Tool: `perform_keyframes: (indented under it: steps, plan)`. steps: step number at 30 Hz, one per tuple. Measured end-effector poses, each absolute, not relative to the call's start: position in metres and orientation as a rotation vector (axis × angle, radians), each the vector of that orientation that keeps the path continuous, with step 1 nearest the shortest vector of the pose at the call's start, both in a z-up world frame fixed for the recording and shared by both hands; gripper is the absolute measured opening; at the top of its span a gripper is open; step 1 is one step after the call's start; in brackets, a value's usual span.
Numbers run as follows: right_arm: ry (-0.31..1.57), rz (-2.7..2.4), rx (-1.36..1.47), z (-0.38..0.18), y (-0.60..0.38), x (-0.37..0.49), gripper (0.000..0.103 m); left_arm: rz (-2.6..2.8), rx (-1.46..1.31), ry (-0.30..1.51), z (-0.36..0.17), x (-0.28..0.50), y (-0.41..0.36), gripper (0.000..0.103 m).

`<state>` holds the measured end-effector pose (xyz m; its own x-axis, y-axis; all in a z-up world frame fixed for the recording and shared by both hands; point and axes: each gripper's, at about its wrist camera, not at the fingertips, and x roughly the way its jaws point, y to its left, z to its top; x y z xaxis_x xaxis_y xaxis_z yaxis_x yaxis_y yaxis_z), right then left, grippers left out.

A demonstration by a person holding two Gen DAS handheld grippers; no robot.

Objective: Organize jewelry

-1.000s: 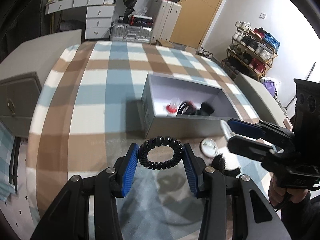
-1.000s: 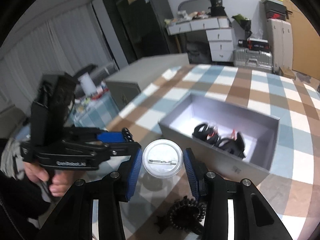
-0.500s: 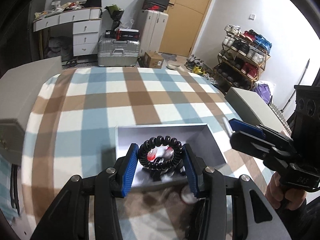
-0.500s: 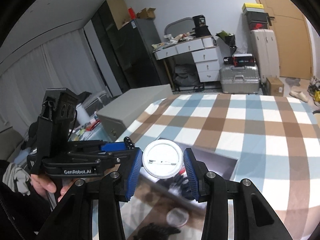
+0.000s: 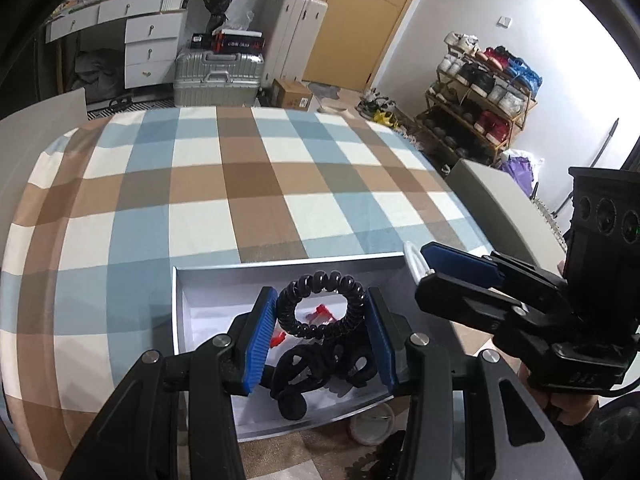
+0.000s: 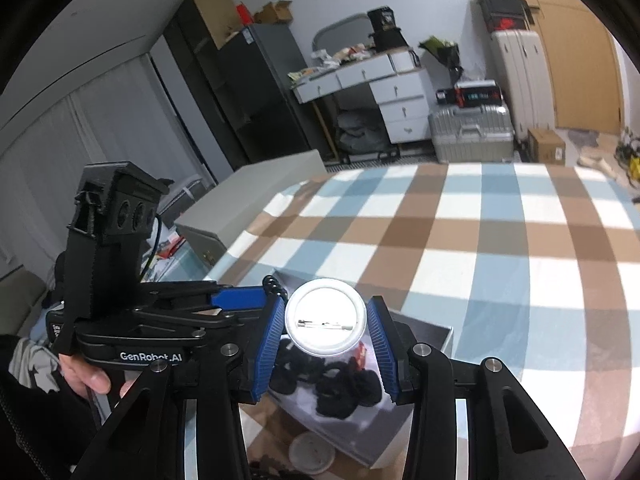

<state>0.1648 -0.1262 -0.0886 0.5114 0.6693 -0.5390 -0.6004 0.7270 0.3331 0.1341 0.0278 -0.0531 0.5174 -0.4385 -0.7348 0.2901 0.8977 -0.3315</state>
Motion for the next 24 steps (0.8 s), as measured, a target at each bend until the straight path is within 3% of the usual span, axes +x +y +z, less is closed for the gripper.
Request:
perform_keyframes:
  steps: [13, 21, 24]
  plan:
    - [0.742, 0.745, 0.133, -0.105, -0.128, 0.176, 0.044, -0.455, -0.173, 0.975, -0.061, 0.140, 0.022, 0.039]
    - [0.694, 0.731, 0.198, -0.095, -0.145, 0.168, 0.045, -0.446, -0.187, 0.986, -0.061, 0.140, 0.025, 0.050]
    - [0.681, 0.716, 0.211, -0.091, -0.152, 0.163, 0.050, -0.423, -0.170, 0.971, -0.058, 0.137, 0.025, 0.058]
